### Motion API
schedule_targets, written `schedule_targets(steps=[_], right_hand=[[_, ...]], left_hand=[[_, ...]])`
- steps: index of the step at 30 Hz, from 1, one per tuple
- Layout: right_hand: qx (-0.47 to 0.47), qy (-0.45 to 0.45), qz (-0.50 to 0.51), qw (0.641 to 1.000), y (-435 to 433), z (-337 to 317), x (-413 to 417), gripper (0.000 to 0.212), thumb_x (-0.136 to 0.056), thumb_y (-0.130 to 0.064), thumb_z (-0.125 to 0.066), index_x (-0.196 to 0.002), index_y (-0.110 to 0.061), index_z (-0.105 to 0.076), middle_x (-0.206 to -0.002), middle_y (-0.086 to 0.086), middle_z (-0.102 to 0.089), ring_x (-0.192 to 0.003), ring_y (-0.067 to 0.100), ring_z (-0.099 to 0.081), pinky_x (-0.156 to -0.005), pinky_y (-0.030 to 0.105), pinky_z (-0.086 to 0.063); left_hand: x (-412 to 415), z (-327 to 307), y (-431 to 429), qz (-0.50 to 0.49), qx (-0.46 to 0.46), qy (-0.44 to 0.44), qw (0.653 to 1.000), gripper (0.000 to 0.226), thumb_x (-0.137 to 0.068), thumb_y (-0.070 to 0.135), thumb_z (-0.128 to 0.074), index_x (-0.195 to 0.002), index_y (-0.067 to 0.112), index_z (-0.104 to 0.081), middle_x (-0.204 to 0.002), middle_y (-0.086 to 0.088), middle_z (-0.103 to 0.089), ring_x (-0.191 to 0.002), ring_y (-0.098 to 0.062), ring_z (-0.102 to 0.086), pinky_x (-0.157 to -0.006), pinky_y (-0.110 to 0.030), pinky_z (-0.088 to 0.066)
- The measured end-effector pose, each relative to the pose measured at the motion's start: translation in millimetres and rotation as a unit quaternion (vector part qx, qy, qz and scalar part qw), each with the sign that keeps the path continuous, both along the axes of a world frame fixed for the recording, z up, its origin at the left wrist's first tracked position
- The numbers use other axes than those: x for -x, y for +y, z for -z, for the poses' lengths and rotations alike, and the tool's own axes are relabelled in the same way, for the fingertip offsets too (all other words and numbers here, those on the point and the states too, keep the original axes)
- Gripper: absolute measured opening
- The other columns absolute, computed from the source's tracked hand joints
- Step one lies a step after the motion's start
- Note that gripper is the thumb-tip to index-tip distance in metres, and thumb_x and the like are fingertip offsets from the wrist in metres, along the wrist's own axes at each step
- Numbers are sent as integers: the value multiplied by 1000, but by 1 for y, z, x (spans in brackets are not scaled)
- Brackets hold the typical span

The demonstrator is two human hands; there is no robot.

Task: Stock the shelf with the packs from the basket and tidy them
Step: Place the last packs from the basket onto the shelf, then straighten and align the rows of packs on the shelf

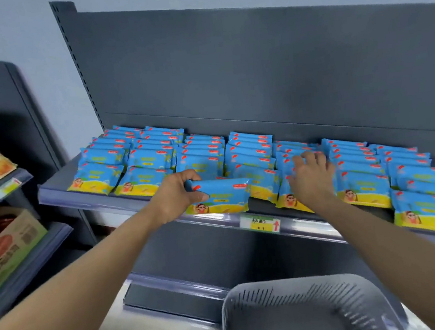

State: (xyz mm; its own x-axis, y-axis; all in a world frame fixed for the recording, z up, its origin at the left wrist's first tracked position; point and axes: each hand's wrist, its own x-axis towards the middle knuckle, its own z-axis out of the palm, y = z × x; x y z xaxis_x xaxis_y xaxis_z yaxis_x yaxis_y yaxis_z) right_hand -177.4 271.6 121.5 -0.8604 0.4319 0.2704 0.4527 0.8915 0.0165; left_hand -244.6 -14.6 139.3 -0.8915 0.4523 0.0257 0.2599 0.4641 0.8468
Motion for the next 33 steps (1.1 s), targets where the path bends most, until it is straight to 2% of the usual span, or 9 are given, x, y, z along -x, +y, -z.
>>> schedule_targets(steps=[3, 7, 9, 11, 13, 16, 21, 25, 33], right_hand=[[44, 42, -4, 998, -44, -5, 14, 44, -87, -18, -55, -130, -11, -50, -141, 11, -42, -130, 33, -33, -104, 43, -26], [83, 68, -2, 994, -83, -11, 17, 42, -88, -19, -55, -130, -16, -52, -137, 7, -45, -129, 30, -34, -103, 41, -28], [87, 62, -3, 994, -92, -15, 16, 41, -88, -19, -55, -129, -15, -53, -136, 6, -46, -128, 30, -34, -102, 41, -28], [91, 58, 1, 994, -98, -21, 16, 40, -88, -18, -55, -129, -15, -53, -137, 6, -46, -128, 30, -35, -102, 40, -29], [96, 56, 2, 994, -102, -25, 19, 39, -89, -18, -55, -128, -15, -54, -137, 6, -46, -129, 29, -35, -102, 40, -30], [103, 61, -9, 993, -112, -27, 27, 37, -88, -17, -55, -125, -14, -56, -137, 6, -47, -128, 28, -36, -101, 39, -30], [110, 60, -38, 991, -126, -22, 45, 34, -88, -14, -56, -121, -14, -59, -132, 5, -51, -126, 29, -39, -99, 39, -31], [129, 57, -65, 988, -134, -25, 74, 33, -90, -15, -53, -123, -14, -58, -132, 4, -51, -125, 27, -39, -99, 38, -31], [153, 62, -152, 975, -156, -28, 139, 33, -92, -20, -52, -125, -15, -56, -134, 4, -50, -126, 25, -39, -103, 37, -29]], left_hand=[[30, -1, -27, 13, 0, -9, 1000, 20, -76, 9, -75, -82, 14, -57, -45, 10, -42, -41, -3, -33, -47, -17, -32], [62, 2, -37, 44, 24, -16, 999, 19, -78, 10, -74, -85, 12, -56, -66, -2, -49, -48, -7, -41, -44, -14, -39], [74, 6, -33, 51, 33, -12, 998, 29, -77, 12, -75, -101, 9, -59, -91, -12, -62, -67, -15, -54, -61, -23, -50], [83, 9, -27, 57, 47, -3, 997, 43, -78, 15, -75, -116, 7, -57, -113, -12, -60, -91, -22, -60, -79, -33, -50], [88, 11, -21, 70, 59, 17, 996, 48, -79, 17, -73, -122, 5, -54, -116, -10, -58, -104, -25, -59, -81, -32, -46], [99, 13, -13, 81, 105, 48, 990, 51, -81, 21, -72, -124, 2, -53, -122, -12, -57, -108, -24, -55, -88, -33, -44], [119, 18, -14, 89, 173, 38, 980, 56, -78, 24, -74, -125, 3, -53, -118, -5, -55, -111, -23, -54, -91, -31, -43], [127, 20, -20, 94, 239, 123, 958, 61, -75, 31, -75, -127, 10, -52, -126, -12, -47, -115, -27, -45, -98, -39, -43], [145, 8, -55, 54, 189, 137, 971, 55, -80, 26, -72, -129, 12, -52, -131, -9, -48, -124, -24, -44, -104, -36, -38]])
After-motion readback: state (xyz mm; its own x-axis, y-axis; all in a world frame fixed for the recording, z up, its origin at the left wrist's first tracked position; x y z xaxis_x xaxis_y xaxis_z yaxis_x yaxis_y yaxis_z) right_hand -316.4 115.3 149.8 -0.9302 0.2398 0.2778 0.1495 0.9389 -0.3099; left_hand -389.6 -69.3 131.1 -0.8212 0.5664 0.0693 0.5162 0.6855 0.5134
